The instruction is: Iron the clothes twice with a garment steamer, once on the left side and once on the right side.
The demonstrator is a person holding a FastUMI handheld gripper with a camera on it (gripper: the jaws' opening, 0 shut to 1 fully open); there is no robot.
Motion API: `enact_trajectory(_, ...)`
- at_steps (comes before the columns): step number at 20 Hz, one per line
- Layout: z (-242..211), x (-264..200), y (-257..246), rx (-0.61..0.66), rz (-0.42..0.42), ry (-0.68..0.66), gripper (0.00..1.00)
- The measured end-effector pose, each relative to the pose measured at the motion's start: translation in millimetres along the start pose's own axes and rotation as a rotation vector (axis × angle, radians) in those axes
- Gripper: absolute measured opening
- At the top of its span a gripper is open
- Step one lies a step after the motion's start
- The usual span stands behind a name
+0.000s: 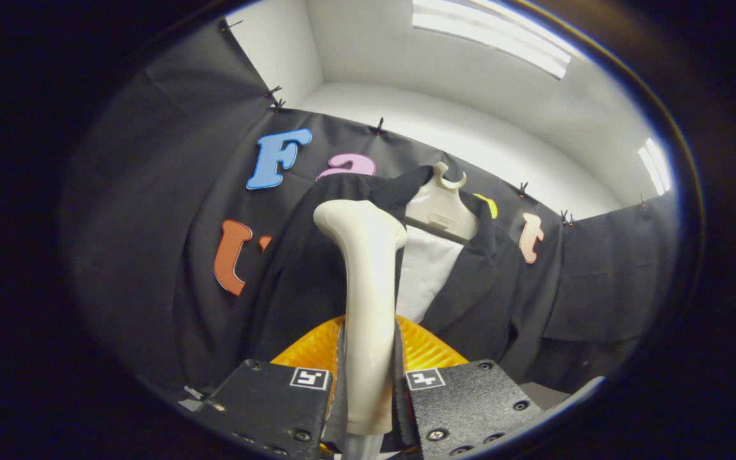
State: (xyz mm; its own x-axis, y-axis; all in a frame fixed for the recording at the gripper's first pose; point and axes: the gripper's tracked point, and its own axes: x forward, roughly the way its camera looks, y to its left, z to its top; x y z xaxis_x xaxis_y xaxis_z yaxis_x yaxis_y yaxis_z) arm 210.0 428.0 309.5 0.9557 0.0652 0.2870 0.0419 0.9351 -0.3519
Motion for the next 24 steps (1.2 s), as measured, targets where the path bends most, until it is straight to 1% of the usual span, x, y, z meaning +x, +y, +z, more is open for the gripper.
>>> enact_trajectory(10,-53,-24,13,-0.002,0.038,0.093,0.3)
enact_trajectory(13,-71,-33,19,0.004,0.061,0.129,0.3)
enact_trajectory(19,-110,-46,24,-0.016,0.068,0.19,0.3)
enact_trajectory(24,-138,-59,35,-0.029,0.101,0.225,0.3)
